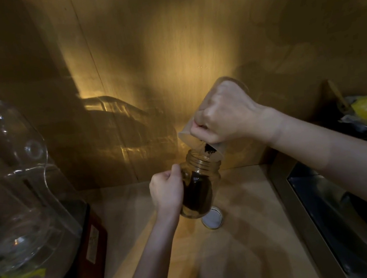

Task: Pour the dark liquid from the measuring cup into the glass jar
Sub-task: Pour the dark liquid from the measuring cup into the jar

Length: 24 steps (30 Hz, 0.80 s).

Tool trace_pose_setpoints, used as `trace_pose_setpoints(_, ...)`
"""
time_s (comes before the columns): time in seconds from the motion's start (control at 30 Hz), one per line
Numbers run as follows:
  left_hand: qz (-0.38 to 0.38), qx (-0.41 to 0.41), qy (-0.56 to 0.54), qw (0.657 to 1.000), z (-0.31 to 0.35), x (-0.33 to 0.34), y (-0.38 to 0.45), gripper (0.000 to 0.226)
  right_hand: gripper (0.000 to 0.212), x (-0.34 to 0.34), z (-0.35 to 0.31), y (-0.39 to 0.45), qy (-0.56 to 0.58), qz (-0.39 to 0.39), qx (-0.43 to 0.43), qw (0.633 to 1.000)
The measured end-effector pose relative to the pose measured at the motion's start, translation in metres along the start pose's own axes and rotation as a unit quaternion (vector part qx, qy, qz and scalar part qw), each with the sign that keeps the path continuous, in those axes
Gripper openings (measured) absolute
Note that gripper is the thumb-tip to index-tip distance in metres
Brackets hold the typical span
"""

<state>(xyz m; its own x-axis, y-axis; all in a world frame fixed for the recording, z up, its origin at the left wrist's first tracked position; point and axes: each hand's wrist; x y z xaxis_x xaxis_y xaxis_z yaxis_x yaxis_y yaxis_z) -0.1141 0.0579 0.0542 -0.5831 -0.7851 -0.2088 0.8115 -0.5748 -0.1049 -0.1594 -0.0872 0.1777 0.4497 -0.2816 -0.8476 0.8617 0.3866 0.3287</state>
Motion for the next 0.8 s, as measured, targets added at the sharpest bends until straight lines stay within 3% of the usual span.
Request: trace_pose_setpoints(0.8, -0.005, 0.007, 0.013, 1.000, 0.0020, 0.0015, 0.0020, 0.041, 0.049, -0.0021, 0.0026, -0.0024, -0.025, -0.021, -0.012, 0.999)
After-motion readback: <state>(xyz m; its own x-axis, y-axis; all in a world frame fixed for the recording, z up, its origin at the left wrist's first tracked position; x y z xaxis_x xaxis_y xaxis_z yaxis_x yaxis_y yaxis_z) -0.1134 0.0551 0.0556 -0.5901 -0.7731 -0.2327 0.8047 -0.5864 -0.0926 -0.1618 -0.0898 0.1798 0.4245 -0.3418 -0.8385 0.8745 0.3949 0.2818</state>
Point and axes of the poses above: each hand's wrist, its own y-axis towards the middle knuckle, its own x-axis out of the palm, z = x × y, and after that the axes turned 14 degrees about -z, right-handed
